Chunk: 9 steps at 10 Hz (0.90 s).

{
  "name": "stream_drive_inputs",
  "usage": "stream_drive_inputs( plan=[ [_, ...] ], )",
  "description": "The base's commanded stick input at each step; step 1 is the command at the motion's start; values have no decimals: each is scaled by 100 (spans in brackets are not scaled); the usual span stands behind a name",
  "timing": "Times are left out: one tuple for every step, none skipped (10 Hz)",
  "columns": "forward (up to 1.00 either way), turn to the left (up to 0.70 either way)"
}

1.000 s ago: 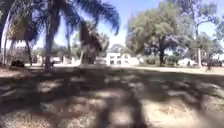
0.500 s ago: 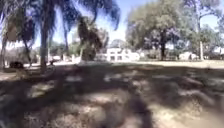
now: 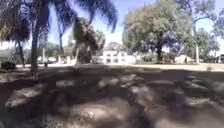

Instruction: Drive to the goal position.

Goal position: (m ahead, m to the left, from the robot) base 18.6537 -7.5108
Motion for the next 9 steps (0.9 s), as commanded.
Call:
stream_drive_inputs(
  plan=[
    [70,-31],
    [70,-31],
    [70,0],
    [70,0],
    [70,0],
    [70,0],
    [70,0],
    [70,0],
    [70,0]
  ],
)
